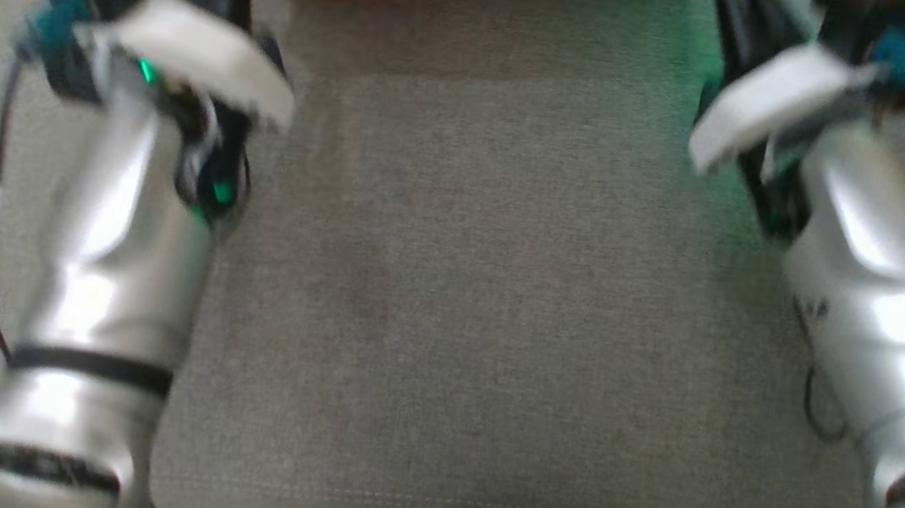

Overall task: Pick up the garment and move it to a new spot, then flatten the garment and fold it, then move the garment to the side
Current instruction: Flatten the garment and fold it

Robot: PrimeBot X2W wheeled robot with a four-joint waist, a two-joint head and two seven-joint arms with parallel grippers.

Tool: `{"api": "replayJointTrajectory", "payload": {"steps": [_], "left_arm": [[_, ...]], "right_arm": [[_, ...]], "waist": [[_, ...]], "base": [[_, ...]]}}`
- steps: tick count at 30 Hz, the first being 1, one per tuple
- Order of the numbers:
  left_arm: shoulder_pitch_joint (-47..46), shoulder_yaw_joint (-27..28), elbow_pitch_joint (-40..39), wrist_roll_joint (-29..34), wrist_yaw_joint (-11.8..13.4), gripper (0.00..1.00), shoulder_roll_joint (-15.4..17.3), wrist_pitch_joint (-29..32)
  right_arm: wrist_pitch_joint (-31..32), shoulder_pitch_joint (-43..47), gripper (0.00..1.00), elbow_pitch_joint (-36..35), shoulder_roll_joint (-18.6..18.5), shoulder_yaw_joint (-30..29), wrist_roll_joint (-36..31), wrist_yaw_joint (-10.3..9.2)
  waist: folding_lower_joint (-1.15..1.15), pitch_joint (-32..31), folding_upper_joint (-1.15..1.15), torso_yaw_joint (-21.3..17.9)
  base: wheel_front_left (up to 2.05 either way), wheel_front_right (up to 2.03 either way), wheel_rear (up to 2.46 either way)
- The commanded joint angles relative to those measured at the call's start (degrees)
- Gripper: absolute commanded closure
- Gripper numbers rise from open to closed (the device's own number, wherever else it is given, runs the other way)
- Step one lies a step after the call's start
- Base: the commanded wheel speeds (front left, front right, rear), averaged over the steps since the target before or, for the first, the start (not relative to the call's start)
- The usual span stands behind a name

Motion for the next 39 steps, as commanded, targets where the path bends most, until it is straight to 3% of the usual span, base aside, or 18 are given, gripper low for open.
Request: {"api": "replayJointTrajectory", "payload": {"steps": [1,8,19,24,31,39], "left_arm": [[0.99,1.28,-2.65,0.25,-0.48,1.00,1.36,-0.29],[14.70,-0.30,-7.25,1.08,-1.22,1.00,0.75,-0.29],[28.97,-2.22,-14.02,1.94,-0.52,1.00,0.71,-0.29],[36.11,-2.32,-19.64,1.60,1.27,1.00,0.71,0.08],[47.42,-2.62,-32.06,1.20,5.29,1.00,1.54,5.73],[58.04,-2.79,-47.20,1.08,9.42,1.00,3.43,13.19]], "right_arm": [[-0.66,1.76,1.00,-1.08,-0.09,0.49,0.61,-0.05],[-0.76,13.61,1.00,-4.29,-2.60,-1.62,1.60,-0.05],[0.75,33.04,1.00,-18.88,-3.96,-8.94,-2.62,-0.05],[5.59,44.21,1.00,-31.37,-1.84,-14.62,-6.37,-0.05],[15.07,60.03,1.00,-50.88,2.37,-21.49,-10.60,-0.05],[23.49,71.44,1.00,-65.00,4.81,-24.60,-12.16,-0.05]], "waist": [[0.00,0.08,0.00,0.45],[0.00,-2.51,0.00,1.00],[0.00,-7.27,0.00,0.15],[0.00,-10.02,0.00,0.01],[0.00,-13.18,0.00,0.09],[0.00,-14.66,0.00,0.07]], "base": [[0.00,0.00,0.00],[0.00,0.00,0.00],[0.00,0.00,0.00],[0.00,0.00,0.00],[0.00,0.00,0.00],[0.00,0.00,0.00]]}}
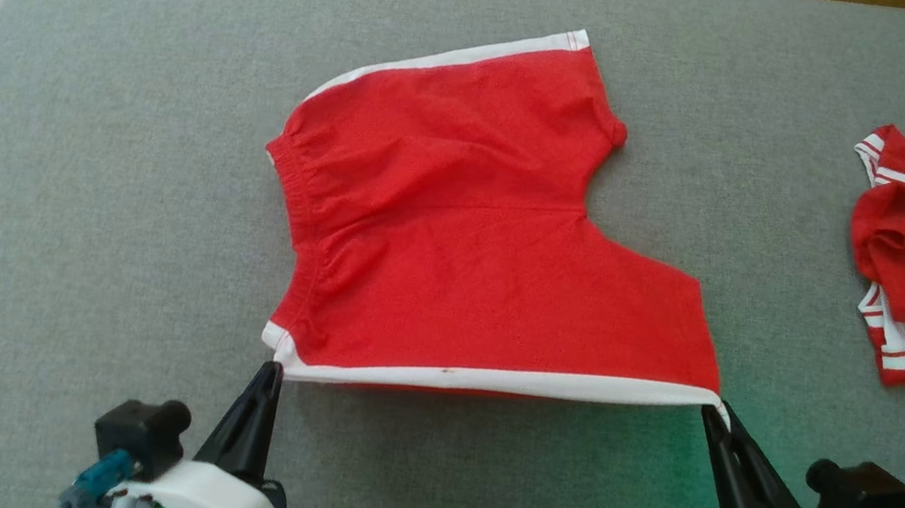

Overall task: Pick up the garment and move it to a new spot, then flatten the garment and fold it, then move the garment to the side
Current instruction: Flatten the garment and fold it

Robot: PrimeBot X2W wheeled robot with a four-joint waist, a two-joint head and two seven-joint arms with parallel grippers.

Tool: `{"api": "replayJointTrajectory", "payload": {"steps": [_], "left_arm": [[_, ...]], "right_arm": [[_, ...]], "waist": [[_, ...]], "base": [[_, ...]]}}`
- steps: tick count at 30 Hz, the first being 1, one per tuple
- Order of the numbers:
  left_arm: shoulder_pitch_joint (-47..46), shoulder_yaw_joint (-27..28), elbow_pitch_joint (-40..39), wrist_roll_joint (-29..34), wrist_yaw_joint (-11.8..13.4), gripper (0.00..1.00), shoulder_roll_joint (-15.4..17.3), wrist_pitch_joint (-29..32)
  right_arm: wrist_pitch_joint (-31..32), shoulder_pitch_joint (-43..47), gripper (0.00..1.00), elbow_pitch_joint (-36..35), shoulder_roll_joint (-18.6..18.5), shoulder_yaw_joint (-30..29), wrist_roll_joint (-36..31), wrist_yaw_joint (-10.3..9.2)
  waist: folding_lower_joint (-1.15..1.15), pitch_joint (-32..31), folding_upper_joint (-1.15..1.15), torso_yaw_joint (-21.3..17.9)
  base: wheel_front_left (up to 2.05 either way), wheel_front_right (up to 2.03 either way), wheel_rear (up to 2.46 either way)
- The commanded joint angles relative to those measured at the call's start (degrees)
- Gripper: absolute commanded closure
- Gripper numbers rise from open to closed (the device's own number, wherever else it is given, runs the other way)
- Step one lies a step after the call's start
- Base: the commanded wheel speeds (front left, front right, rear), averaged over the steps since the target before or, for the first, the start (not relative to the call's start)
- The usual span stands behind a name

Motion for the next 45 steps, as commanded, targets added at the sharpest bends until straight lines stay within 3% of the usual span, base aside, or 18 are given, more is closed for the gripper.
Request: {"api": "replayJointTrajectory", "payload": {"steps": [1,9,21,34,45], "left_arm": [[-0.33,2.27,-3.73,-0.33,0.96,1.00,0.82,0.66],[-2.24,2.61,-7.56,-0.42,1.48,1.00,1.81,3.19],[-21.05,4.36,0.52,-3.67,-2.62,1.00,3.23,7.09],[-46.82,4.86,19.20,-5.98,-6.54,1.00,0.61,1.88],[-60.30,1.80,42.77,-7.70,-9.64,1.00,-1.33,-3.23]], "right_arm": [[0.58,-0.36,1.00,-3.10,-0.52,0.24,-0.36,-0.05],[2.13,-3.37,1.00,-3.96,-1.29,0.64,0.12,-0.05],[3.43,-26.06,1.00,6.62,-9.37,5.51,3.46,-0.05],[-0.89,-57.15,1.00,29.96,-11.86,13.16,8.46,-0.05],[-8.73,-72.04,0.98,50.90,-9.41,20.79,13.64,-0.05]], "waist": [[0.00,-0.17,0.00,-0.03],[0.00,0.89,0.00,-0.47],[0.00,8.09,0.00,0.63],[0.00,15.51,0.00,4.36],[0.00,17.47,0.00,5.83]], "base": [[0.00,0.00,0.00],[0.00,0.00,0.00],[0.00,0.00,0.00],[0.00,0.00,0.00],[0.00,0.00,0.00]]}}
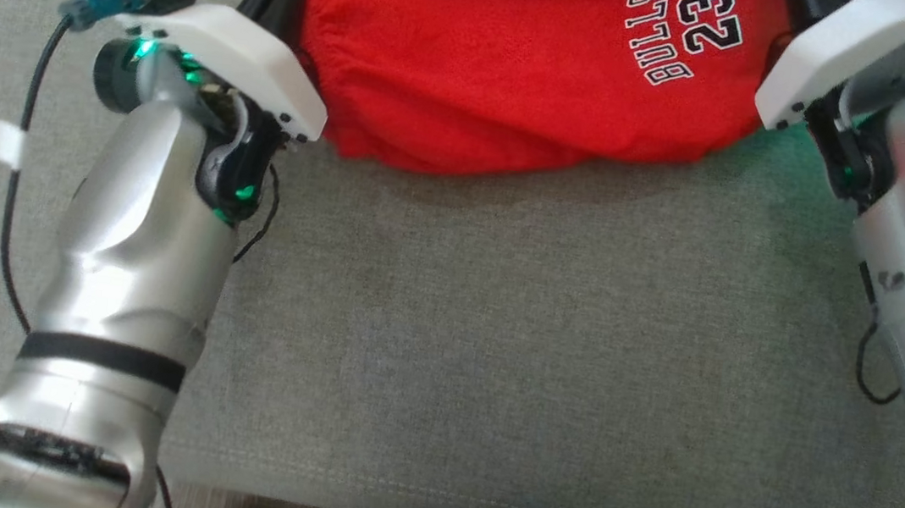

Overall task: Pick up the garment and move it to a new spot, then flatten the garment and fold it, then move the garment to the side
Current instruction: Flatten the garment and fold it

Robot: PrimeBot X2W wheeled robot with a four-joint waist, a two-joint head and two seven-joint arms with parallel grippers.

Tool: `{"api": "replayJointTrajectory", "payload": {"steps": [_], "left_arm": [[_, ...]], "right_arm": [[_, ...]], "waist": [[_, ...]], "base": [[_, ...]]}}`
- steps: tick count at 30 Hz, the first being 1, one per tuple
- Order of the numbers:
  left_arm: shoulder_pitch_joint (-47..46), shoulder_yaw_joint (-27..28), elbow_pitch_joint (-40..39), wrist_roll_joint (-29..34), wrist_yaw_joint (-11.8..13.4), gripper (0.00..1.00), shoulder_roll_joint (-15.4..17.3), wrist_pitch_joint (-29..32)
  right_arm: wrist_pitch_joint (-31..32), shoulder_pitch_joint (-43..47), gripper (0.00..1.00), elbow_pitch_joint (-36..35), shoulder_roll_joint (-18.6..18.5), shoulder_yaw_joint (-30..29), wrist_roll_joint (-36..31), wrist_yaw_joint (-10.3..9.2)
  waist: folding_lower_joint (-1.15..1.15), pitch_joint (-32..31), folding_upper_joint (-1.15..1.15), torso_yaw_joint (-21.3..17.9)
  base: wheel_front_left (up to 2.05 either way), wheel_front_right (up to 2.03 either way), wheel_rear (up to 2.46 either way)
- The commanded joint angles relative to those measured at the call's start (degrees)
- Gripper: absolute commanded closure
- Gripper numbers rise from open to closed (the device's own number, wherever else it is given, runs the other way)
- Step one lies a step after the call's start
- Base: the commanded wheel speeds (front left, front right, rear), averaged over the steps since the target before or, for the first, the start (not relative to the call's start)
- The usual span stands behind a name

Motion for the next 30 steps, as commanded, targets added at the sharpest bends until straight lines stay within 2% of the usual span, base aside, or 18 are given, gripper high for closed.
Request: {"api": "replayJointTrajectory", "payload": {"steps": [1,2,3,4,9,14,19,20,25,30], "left_arm": [[-2.48,0.74,-0.13,-0.61,-0.32,1.00,1.60,-0.82],[-3.18,0.33,1.37,-0.91,-0.57,0.78,1.48,-1.53],[-3.72,-0.18,2.79,-1.26,-0.86,0.64,1.38,-2.09],[-4.17,-0.67,4.00,-1.58,-1.09,0.00,1.30,-2.85],[-4.93,-3.66,7.72,-1.03,-1.56,0.00,1.12,-7.55],[-2.70,-4.08,4.66,1.49,1.07,0.00,1.08,-10.40],[4.49,-0.09,-10.27,7.46,5.80,0.00,2.26,-10.53],[4.49,-0.09,-10.27,7.46,5.80,0.00,2.26,-10.53],[13.31,3.71,-21.78,11.19,6.93,0.00,2.33,-10.54],[21.41,5.50,-28.95,13.86,7.74,0.00,2.02,-10.54]], "right_arm": [[-1.17,-1.47,0.67,-0.24,1.22,0.95,0.57,-0.05],[-2.22,-2.20,0.25,1.14,1.47,1.57,0.97,-0.05],[-3.51,-2.83,0.00,2.38,1.71,2.12,1.28,-0.05],[-4.79,-3.26,0.00,3.60,1.94,2.61,1.57,-0.05],[-12.20,-3.12,0.00,7.70,2.52,4.46,2.32,-0.05],[-15.57,0.04,0.00,5.90,2.04,4.06,1.40,-0.05],[-15.79,6.43,0.00,-5.08,1.29,-1.86,-3.71,-0.05],[-15.79,6.43,0.00,-5.08,1.29,-1.86,-3.71,-0.05],[-15.80,16.57,0.00,-15.75,3.07,-8.67,-9.04,-0.05],[-15.81,26.57,0.00,-22.96,5.54,-14.26,-11.89,-0.05]], "waist": [[0.00,0.30,0.00,0.21],[0.00,0.43,0.00,0.30],[0.00,0.52,0.00,0.35],[0.00,0.56,0.00,0.40],[0.00,0.11,0.00,0.40],[0.00,-0.98,0.00,-0.22],[0.00,-1.88,0.00,-1.52],[0.00,-1.88,0.00,-1.52],[0.00,-3.77,0.00,-2.96],[0.00,-6.06,0.00,-3.89]], "base": [[0.00,0.00,0.00],[0.00,0.00,0.00],[0.00,0.00,0.00],[0.00,0.00,0.00],[0.00,0.00,0.00],[0.00,0.00,0.00],[0.00,0.00,0.00],[0.00,0.00,0.00],[0.00,0.00,0.00],[0.00,0.00,0.00]]}}
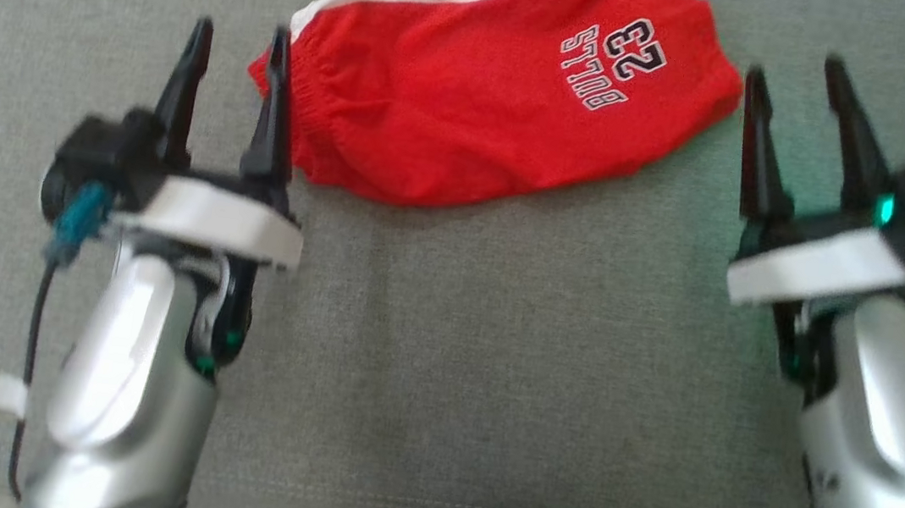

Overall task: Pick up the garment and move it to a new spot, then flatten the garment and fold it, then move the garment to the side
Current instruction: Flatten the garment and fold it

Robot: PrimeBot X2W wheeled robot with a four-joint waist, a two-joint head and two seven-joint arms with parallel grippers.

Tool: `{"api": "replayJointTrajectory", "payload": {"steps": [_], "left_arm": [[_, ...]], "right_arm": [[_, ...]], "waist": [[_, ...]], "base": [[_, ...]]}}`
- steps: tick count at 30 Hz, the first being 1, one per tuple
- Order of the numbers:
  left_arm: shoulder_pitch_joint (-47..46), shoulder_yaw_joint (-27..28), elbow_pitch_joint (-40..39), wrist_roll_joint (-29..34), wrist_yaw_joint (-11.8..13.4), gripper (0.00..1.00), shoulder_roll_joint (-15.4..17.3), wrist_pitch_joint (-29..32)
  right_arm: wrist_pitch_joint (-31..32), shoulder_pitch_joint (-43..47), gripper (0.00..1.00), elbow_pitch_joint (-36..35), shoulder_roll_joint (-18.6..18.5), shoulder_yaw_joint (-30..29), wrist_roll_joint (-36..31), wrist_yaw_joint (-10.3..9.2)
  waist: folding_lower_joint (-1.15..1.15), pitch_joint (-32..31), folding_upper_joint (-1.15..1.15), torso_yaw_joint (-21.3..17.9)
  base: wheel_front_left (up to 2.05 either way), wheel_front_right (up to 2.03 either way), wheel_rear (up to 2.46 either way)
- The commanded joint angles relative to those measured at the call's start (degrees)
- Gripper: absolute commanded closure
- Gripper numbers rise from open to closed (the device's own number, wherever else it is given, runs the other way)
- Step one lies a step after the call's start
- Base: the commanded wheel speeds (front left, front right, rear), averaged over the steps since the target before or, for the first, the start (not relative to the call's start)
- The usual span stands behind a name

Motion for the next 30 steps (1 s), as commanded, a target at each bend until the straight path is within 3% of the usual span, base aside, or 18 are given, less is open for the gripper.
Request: {"api": "replayJointTrajectory", "payload": {"steps": [1,15,30], "left_arm": [[0.62,2.41,-2.84,0.63,0.48,0.00,1.49,-0.28],[12.78,4.19,-6.91,3.17,0.19,0.00,1.02,-0.29],[12.60,4.72,-6.35,4.10,-0.07,0.00,0.77,-0.29]], "right_arm": [[-0.60,1.63,0.00,-2.96,0.99,-0.01,-0.63,-0.05],[4.80,18.05,0.00,-15.43,4.81,-5.75,-4.38,-0.05],[7.08,19.12,0.00,-18.42,5.17,-6.34,-4.78,-0.05]], "waist": [[0.00,-1.00,0.00,-0.51],[0.00,-4.13,0.00,-1.53],[0.00,-3.80,0.00,-1.17]], "base": [[0.00,0.00,0.00],[0.00,0.00,0.00],[0.00,0.00,0.00]]}}
